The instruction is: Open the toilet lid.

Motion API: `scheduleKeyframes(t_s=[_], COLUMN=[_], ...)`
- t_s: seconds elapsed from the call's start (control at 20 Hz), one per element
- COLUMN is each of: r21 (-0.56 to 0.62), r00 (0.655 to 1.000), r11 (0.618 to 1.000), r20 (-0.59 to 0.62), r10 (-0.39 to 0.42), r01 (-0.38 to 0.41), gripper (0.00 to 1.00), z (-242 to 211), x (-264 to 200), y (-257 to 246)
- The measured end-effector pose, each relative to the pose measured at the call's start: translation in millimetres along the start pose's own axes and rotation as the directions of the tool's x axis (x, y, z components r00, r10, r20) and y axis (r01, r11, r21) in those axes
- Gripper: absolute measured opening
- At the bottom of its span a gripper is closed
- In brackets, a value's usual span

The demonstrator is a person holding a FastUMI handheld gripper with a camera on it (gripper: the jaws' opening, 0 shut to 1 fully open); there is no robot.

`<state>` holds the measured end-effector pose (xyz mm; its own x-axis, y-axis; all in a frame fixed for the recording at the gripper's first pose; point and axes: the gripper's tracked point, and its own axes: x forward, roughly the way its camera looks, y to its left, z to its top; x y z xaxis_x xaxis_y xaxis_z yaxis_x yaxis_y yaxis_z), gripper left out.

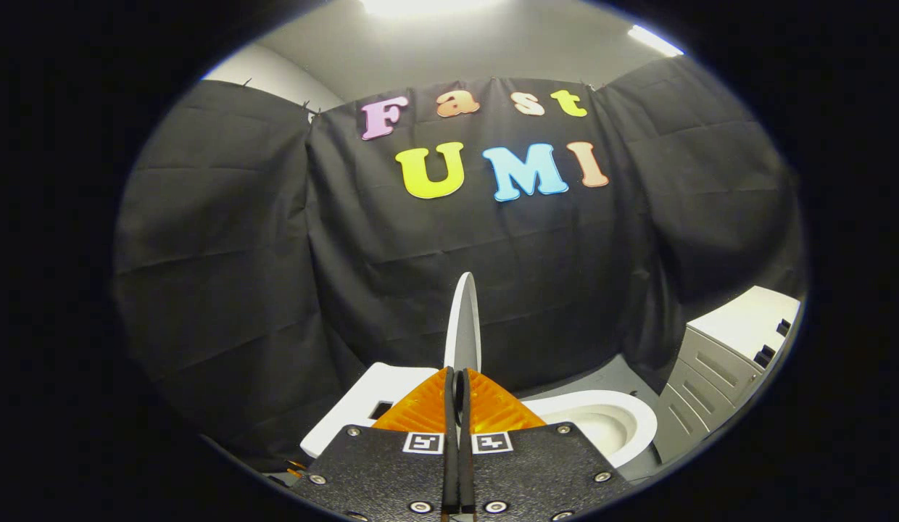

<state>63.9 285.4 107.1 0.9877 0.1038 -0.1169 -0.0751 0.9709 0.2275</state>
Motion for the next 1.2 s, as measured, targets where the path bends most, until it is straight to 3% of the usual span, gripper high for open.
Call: scheduleKeyframes(t_s=[1.2], r21=[-0.165], r00=[0.985], r11=[0.971], r20=[-0.024], r10=[0.170], r01=[-0.171], gripper=[0.00], z=[-29], x=[8], y=[118])
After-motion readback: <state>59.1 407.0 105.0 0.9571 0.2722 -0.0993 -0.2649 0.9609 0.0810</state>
